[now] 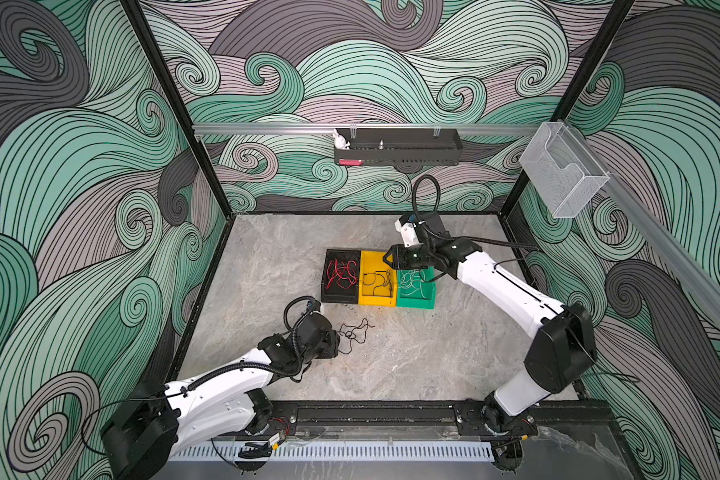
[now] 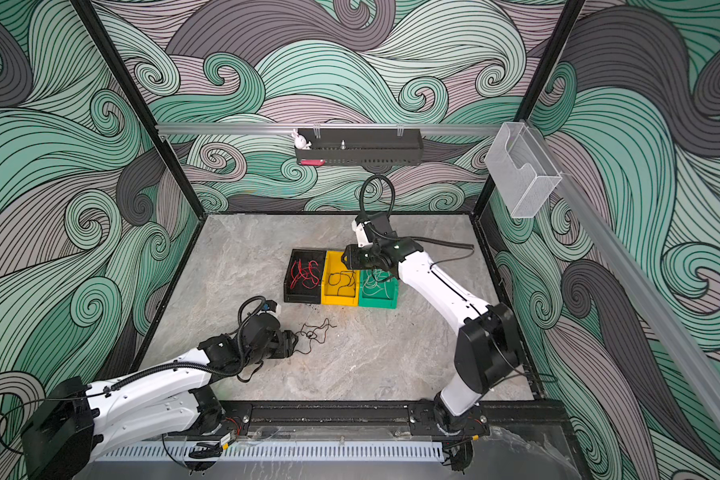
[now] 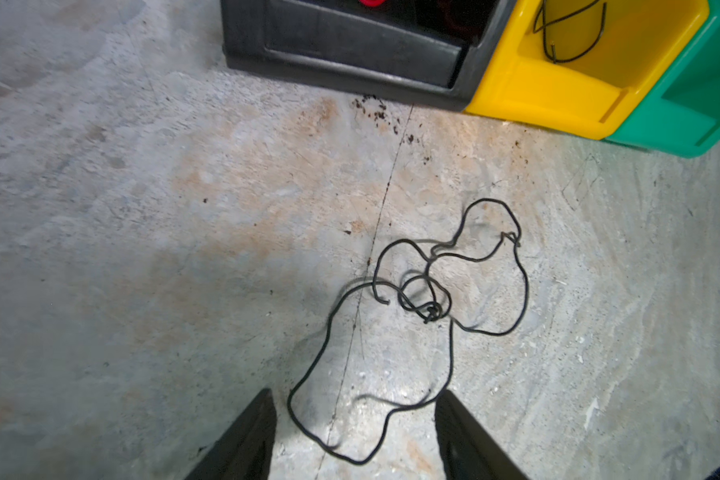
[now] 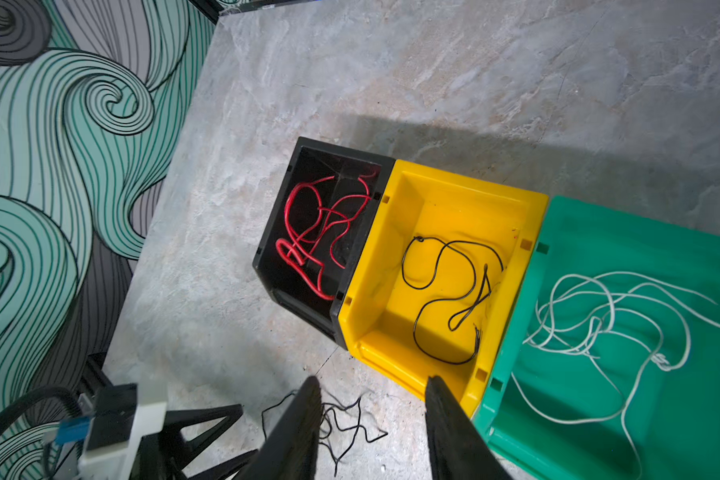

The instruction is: Untangle the cables

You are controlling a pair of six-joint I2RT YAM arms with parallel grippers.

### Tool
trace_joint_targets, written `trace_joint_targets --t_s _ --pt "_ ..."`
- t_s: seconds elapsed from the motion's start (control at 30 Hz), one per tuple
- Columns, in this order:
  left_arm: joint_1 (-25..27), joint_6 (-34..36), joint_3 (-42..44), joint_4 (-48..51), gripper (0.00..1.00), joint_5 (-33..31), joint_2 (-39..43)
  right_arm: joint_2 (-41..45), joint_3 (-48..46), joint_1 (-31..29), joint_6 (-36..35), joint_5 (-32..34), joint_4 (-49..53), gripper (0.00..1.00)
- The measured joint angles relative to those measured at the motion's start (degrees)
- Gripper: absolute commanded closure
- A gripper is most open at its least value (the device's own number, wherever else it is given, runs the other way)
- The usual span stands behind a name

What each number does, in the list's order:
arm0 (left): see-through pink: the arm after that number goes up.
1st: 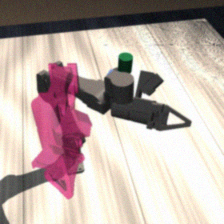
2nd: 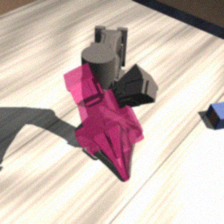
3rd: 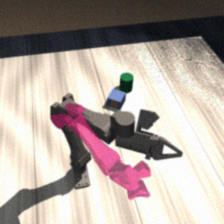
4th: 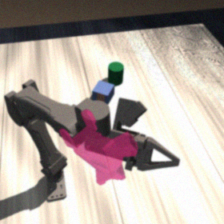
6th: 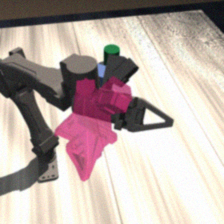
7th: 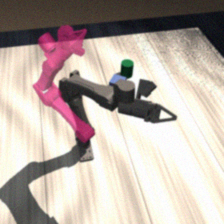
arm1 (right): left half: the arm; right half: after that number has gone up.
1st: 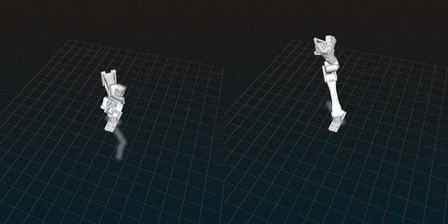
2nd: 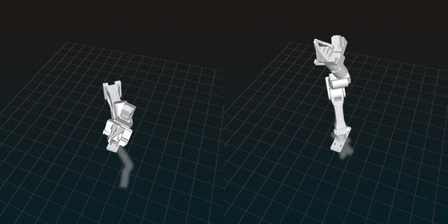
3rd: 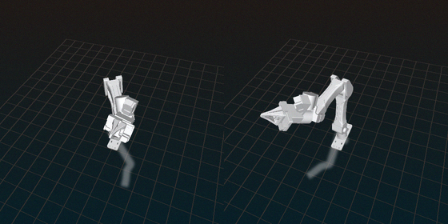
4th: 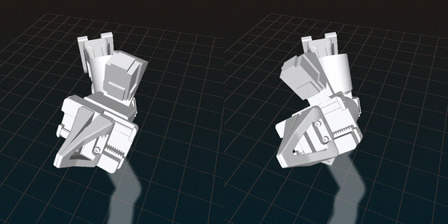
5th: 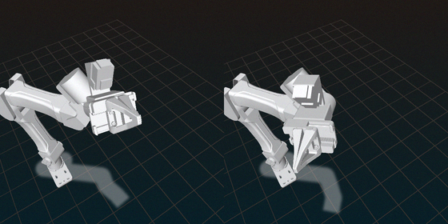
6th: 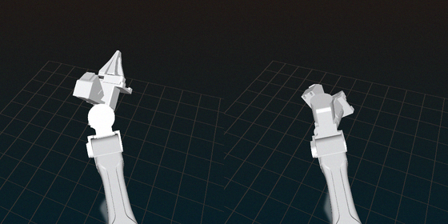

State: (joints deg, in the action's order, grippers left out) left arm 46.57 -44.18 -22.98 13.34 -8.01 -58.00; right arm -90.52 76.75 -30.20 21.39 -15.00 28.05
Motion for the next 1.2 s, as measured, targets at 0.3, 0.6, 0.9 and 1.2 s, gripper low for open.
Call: trace_joint_targets --t_s 0.3,0.6,0.9,1.2 --pt "0.00 -0.15 -0.44 -1.22 0.40 5.46 -7.72 6.47 -19.56 -4.87 3.04 -4.85 -5.25 0.51" --pt "-0.07 -0.94 -0.46 -1.31 0.57 5.03 -8.55 -0.46 -25.11 -14.27 9.22 -5.79 -15.61 0.47" --pt "-0.20 -1.77 0.31 -1.42 0.82 3.52 -8.55 -9.22 -25.05 -18.40 12.83 -5.79 -22.36 0.52" --pt "-0.37 -2.03 0.85 -1.81 1.00 2.89 -8.55 -12.00 -24.44 -18.45 14.62 -5.55 -25.49 0.88"
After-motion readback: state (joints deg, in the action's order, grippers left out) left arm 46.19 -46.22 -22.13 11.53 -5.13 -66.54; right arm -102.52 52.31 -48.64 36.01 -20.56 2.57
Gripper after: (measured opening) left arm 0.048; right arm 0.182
